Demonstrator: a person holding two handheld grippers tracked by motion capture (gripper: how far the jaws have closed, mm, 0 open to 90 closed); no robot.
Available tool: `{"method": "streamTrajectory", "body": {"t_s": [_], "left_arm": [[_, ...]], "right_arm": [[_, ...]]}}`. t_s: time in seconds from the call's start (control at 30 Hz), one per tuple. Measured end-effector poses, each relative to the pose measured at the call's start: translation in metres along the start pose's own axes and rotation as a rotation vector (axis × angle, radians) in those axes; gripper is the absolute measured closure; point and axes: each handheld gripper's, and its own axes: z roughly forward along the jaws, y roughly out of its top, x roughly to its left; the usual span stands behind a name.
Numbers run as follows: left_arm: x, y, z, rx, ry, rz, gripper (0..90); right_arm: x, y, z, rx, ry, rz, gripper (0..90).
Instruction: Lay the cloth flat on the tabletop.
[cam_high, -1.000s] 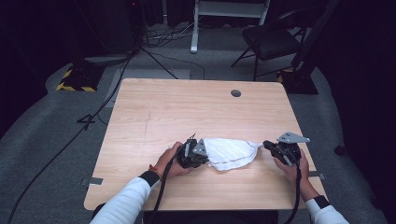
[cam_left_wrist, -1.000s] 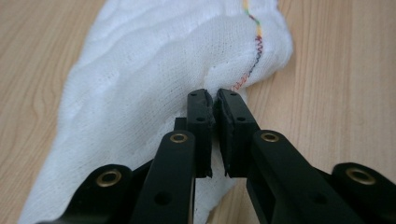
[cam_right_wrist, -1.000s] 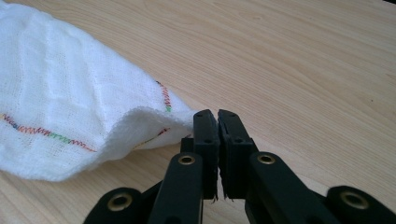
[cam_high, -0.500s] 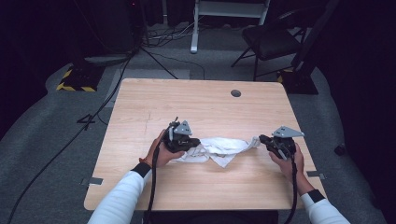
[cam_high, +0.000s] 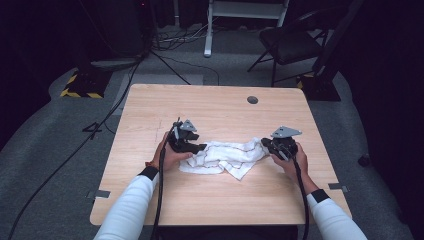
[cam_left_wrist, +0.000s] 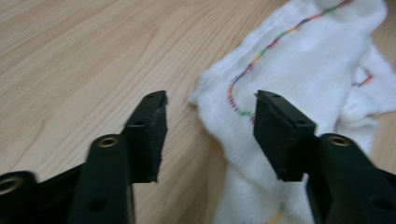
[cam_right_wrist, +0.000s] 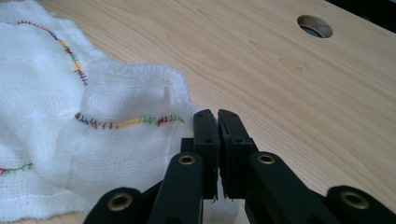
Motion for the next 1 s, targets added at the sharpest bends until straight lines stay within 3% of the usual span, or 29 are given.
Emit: {"method": "streamTrajectory", "body": {"t_s": [0.07, 0.13, 0.2, 0.27, 0.37, 0.43, 0.57, 0.67, 0.77, 1.0], "left_arm": [[-0.001, 0.005, 0.009, 0.024, 0.025, -0.002, 34.2], [0.002, 0.009, 0.019, 0.051, 0.008, -0.027, 31.7], [0.003, 0.014, 0.027, 0.084, 0.022, -0.047, 29.3], [0.004, 0.015, 0.032, 0.086, 0.025, -0.055, 29.7], [0.007, 0.017, 0.037, 0.131, 0.013, -0.073, 31.8], [0.005, 0.017, 0.039, 0.154, 0.007, -0.046, 37.3], [-0.003, 0.019, 0.038, 0.166, -0.022, 0.016, 57.6], [-0.007, 0.020, 0.036, 0.173, -0.004, 0.072, 73.0], [-0.006, 0.019, 0.032, 0.152, 0.008, 0.088, 85.5], [-0.004, 0.026, 0.003, 0.003, 0.041, 0.104, 86.9]], "right_arm": [[-0.001, 0.000, -0.002, -0.005, -0.001, 0.003, 87.2], [-0.002, 0.000, -0.004, -0.011, -0.005, 0.008, 87.2], [-0.003, 0.000, -0.005, -0.013, -0.005, 0.012, 87.2], [-0.004, 0.000, -0.006, -0.017, -0.009, 0.009, 87.2], [-0.006, 0.000, -0.009, -0.025, -0.009, 0.015, 87.2], [-0.008, -0.001, -0.010, -0.030, -0.013, 0.018, 87.1], [-0.008, 0.000, -0.012, -0.040, -0.016, 0.020, 87.1], [-0.007, 0.001, -0.013, -0.043, -0.016, 0.015, 87.1], [-0.007, 0.001, -0.014, -0.047, -0.016, 0.013, 87.1], [-0.011, 0.004, -0.021, -0.071, -0.017, 0.023, 87.2]]}}
